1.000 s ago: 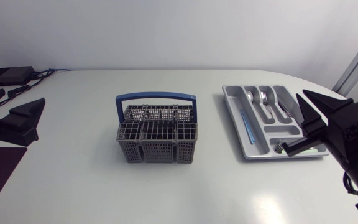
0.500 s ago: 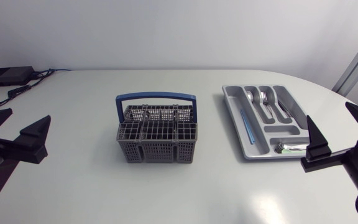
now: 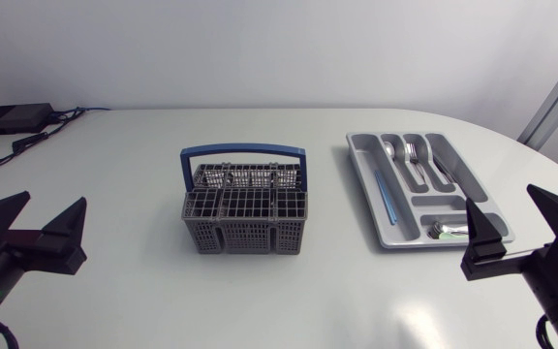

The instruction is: Unload the cutlery basket into the drawer organizer.

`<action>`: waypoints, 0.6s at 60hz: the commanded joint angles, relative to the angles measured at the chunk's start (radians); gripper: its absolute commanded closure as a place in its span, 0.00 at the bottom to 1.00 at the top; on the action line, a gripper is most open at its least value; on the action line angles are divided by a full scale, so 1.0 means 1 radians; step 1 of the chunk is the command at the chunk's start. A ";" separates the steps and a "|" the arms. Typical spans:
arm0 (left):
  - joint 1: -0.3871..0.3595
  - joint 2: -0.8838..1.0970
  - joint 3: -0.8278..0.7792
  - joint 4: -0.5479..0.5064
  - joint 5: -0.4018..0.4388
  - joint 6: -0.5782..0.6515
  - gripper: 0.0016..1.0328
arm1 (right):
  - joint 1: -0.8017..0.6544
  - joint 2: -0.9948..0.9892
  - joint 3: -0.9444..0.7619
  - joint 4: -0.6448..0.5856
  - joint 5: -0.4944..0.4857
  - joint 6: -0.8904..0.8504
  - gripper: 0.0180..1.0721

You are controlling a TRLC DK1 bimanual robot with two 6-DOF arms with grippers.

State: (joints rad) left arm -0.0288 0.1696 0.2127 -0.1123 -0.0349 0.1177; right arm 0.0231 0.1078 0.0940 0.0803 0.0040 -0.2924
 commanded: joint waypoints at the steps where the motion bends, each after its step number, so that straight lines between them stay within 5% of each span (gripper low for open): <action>1: 0.011 -0.032 -0.051 0.026 0.006 -0.039 0.04 | -0.010 -0.022 -0.036 -0.015 -0.001 0.081 0.04; 36: 0.029 -0.170 -0.213 0.112 0.035 -0.118 0.06 | -0.023 -0.108 -0.094 -0.080 -0.004 0.292 0.04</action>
State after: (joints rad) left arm -0.0074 0.0067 0.0204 -0.0162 -0.0048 0.0238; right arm 0.0044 0.0044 0.0238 0.0040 0.0006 -0.0345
